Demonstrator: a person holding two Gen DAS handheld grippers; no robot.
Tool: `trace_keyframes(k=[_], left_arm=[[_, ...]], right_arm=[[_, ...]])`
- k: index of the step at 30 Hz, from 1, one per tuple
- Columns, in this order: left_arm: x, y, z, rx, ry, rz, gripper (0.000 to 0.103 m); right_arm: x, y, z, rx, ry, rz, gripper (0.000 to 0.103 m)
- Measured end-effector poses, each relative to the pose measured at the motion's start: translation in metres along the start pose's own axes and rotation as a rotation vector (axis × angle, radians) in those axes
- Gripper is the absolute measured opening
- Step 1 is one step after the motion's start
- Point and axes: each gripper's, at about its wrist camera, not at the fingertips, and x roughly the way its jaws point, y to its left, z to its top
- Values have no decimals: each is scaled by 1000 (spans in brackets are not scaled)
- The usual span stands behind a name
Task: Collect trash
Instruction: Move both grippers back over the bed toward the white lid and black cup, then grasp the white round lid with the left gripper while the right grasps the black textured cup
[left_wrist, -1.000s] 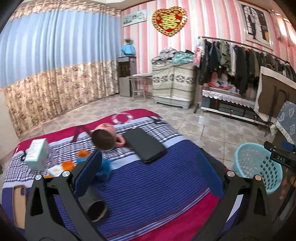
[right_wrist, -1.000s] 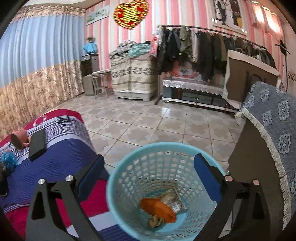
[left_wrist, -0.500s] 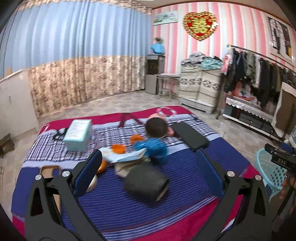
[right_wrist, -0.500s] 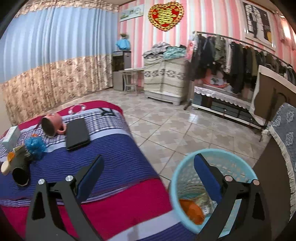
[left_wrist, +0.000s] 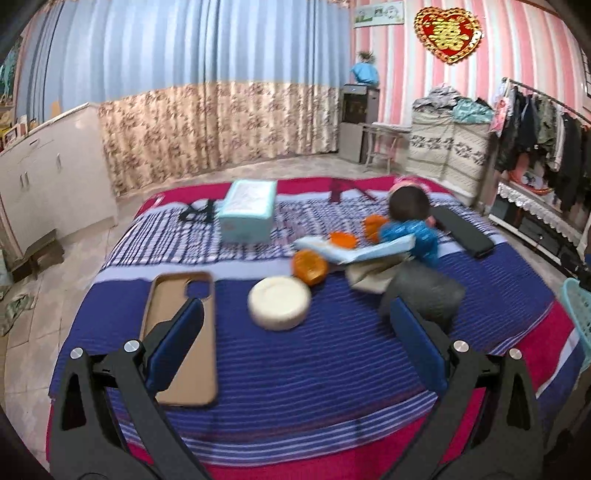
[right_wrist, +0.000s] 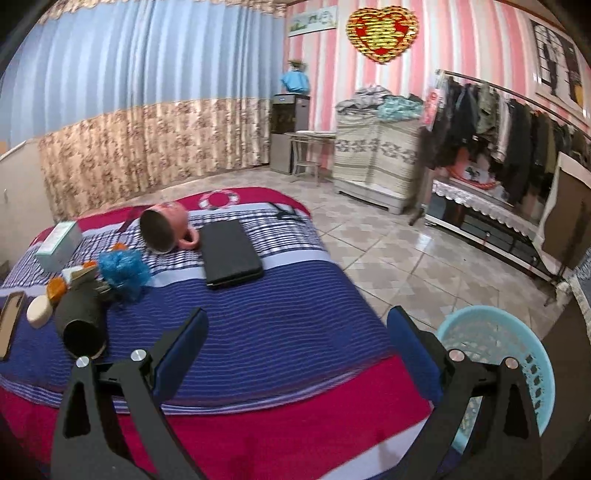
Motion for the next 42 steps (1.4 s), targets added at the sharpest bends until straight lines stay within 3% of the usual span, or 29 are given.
trace_keyframes(k=[6, 19, 21, 23, 25, 28, 38, 42], left_arm=[[24, 19, -8, -23, 60, 2, 97], [100, 7, 2, -27, 200, -18, 97], [108, 9, 2, -34, 226, -31, 93], [116, 10, 1, -50, 263, -45, 80], [115, 12, 1, -59, 256, -48, 76], [111, 10, -1, -41, 248, -50, 61], [59, 26, -14, -18, 176, -35, 61], [49, 35, -19, -27, 171, -28, 61]], right_arm=[[7, 39, -1, -54, 20, 59, 95], [18, 86, -11, -104, 74, 208, 95], [19, 89, -11, -96, 84, 237, 95], [20, 93, -12, -85, 95, 269, 95], [22, 97, -13, -88, 105, 286, 95], [23, 108, -17, -117, 111, 305, 95], [34, 149, -31, -169, 171, 435, 95], [47, 170, -31, -200, 170, 434, 95]])
